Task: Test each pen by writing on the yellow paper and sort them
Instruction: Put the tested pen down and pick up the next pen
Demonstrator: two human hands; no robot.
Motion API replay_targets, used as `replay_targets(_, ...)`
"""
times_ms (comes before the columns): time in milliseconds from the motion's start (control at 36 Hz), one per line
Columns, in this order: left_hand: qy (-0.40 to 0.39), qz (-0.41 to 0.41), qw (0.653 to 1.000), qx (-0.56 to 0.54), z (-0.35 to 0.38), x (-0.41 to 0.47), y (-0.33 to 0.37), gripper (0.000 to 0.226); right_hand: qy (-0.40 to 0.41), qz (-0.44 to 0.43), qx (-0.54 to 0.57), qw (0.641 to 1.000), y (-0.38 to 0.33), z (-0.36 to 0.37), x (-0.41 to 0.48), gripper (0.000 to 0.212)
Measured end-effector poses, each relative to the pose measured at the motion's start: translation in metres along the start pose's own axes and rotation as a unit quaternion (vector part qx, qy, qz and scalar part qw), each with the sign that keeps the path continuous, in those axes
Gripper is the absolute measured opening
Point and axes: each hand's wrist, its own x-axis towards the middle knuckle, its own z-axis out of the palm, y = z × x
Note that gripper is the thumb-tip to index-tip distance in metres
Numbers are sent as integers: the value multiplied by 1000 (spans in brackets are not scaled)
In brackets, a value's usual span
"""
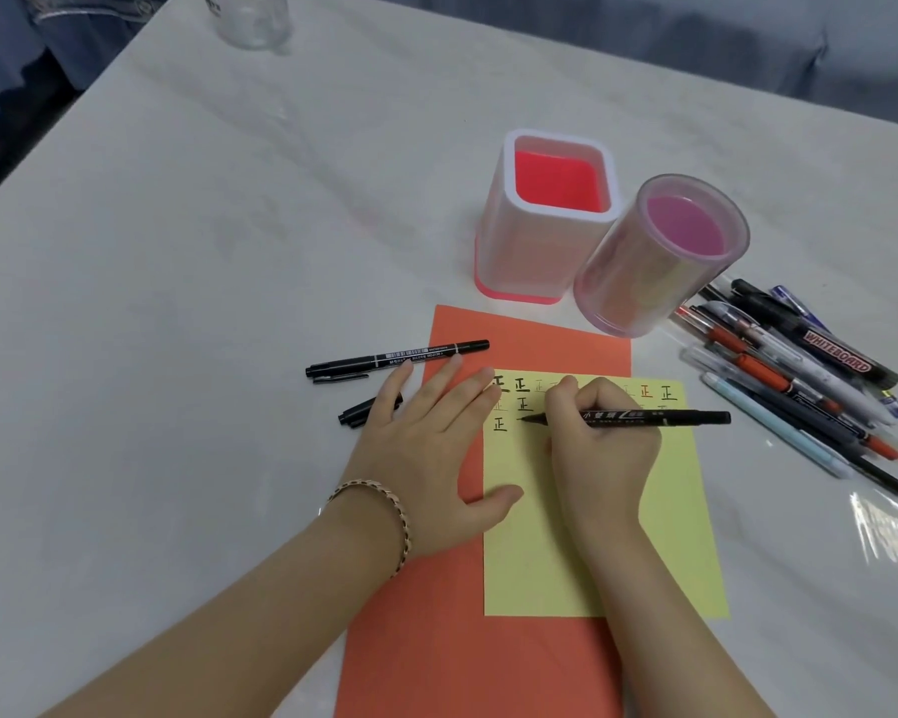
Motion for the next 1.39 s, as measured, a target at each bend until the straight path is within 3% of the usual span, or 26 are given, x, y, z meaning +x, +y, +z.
replay_targets(556,5,1,1000,7,0,0,0,75,7,-36,-17,999,6,1,1,32)
replay_targets(1389,13,5,1000,4,1,-1,-1,74,-29,-18,-11,999,-1,1,-2,30)
